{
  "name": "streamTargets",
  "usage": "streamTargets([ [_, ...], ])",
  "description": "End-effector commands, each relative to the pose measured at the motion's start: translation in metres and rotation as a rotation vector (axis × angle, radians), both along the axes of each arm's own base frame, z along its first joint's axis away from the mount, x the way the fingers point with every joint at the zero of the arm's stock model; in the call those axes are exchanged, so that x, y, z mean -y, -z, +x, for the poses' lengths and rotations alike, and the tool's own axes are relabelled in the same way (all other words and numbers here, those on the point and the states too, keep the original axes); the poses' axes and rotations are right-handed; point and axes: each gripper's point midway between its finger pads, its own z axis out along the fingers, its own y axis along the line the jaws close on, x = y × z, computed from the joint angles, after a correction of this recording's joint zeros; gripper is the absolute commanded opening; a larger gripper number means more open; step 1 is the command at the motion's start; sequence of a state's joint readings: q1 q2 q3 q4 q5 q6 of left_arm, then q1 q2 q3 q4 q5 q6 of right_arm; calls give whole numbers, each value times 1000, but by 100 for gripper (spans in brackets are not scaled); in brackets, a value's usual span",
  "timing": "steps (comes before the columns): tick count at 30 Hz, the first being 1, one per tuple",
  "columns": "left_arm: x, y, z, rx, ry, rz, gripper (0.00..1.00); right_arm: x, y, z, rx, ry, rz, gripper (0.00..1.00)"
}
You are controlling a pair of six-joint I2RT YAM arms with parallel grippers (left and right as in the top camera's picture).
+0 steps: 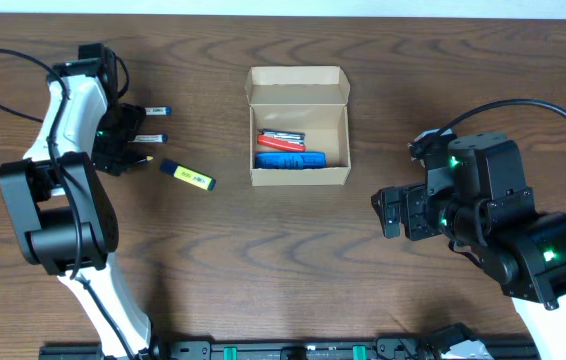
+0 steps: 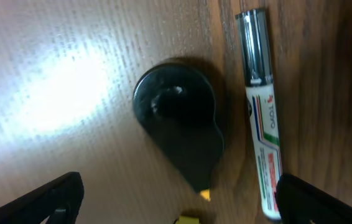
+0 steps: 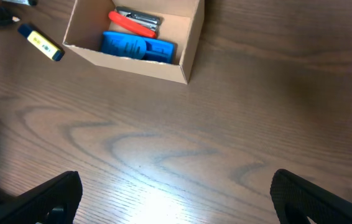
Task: Pack container
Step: 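Lower the left gripper and grasp the black tape dispenser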
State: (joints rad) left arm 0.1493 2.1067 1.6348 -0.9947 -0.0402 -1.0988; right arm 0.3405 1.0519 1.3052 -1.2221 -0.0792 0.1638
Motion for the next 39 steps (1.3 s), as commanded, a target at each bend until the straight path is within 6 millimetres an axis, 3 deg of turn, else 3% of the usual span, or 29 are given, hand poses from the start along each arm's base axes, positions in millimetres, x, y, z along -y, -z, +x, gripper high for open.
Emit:
streamTargets([
  [1,-7,18,-10,-32,-20,-19,100,2,1,0,0,-4,-7,99],
  [2,-9,20,-11,-31,-26,-19,95,2,1,0,0,-4,-7,99],
  [6,-13,28,-13,-26,-42,-20,90,2,1,0,0,-4,-7,99],
  [17,-15,39,-7,15,-48,-13,87,2,1,0,0,-4,-7,99],
  [30,-7,55,-4,10,-52,-67,69,2,1,0,0,-4,-7,99],
  [39,-6,55,-9,-11,-52,-69,38,2,1,0,0,-4,-7,99],
])
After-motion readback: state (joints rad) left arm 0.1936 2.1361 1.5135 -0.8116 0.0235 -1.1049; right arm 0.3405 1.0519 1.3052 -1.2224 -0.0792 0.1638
